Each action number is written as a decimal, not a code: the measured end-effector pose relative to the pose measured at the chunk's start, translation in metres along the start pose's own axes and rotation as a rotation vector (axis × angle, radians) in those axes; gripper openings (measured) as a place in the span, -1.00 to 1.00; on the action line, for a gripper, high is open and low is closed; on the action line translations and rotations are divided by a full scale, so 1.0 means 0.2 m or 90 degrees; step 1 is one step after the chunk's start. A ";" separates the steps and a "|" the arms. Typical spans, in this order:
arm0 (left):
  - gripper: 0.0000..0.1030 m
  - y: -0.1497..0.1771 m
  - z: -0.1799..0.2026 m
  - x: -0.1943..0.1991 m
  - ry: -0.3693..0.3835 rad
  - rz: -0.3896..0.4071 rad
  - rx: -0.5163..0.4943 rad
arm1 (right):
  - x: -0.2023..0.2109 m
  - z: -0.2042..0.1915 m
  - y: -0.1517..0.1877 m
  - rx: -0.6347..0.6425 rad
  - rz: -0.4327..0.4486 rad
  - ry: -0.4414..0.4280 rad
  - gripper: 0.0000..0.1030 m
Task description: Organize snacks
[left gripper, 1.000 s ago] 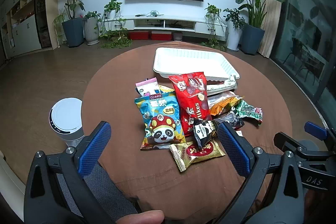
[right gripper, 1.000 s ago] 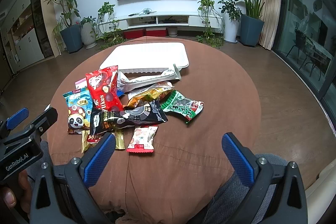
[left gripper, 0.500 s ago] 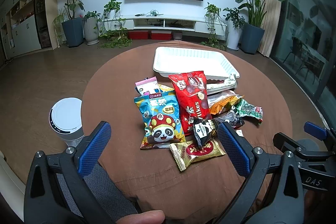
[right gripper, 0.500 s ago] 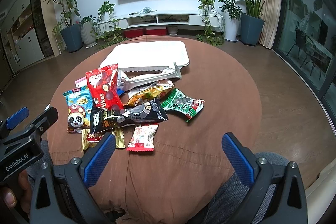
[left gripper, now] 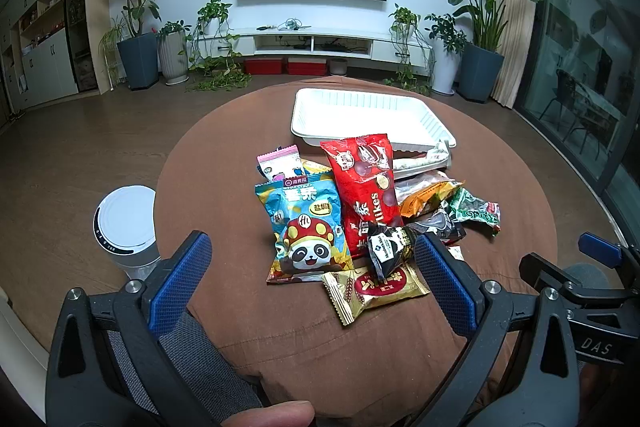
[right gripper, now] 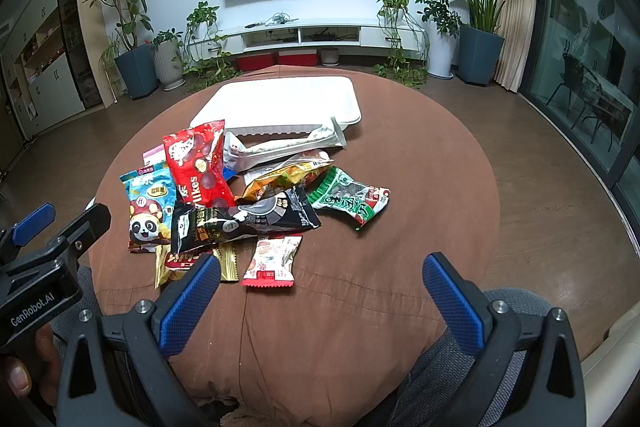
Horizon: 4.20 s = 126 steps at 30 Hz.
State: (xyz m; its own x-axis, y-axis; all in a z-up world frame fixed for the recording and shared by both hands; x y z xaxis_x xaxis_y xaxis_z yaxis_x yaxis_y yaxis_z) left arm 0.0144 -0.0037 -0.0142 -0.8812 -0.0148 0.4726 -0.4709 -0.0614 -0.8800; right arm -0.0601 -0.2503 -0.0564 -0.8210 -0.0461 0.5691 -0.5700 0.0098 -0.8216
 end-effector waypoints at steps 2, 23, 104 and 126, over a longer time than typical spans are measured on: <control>1.00 0.00 0.00 0.00 0.000 0.000 0.000 | 0.00 0.00 0.00 0.000 -0.001 0.000 1.00; 1.00 0.00 0.00 0.00 -0.001 -0.002 -0.001 | 0.00 0.00 0.01 0.000 -0.003 -0.001 1.00; -0.49 0.10 -0.34 -0.62 0.167 -0.205 0.100 | -0.42 0.00 0.02 -0.240 -0.167 -0.295 0.71; -0.49 0.18 -0.45 -0.48 0.224 -0.180 0.154 | -0.87 -0.21 -0.08 -0.238 -0.264 -0.232 0.46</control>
State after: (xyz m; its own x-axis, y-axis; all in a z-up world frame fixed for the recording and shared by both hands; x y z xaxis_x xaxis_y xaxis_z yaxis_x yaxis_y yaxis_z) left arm 0.0781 0.0857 -0.0952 -0.7008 0.3708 0.6094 -0.7067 -0.2445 -0.6640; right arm 0.0904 -0.2003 -0.1419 -0.5049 -0.4548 0.7336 -0.8632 0.2614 -0.4320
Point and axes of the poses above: each gripper's, at about its wrist camera, not at the fingertips, and x roughly against the way its jaws point, z to its right, y to its underside, the point moved 2 cm from there along -x, roughly the way its jaws point, and after that the axes turned 9 degrees about z, right-handed, at the moved point
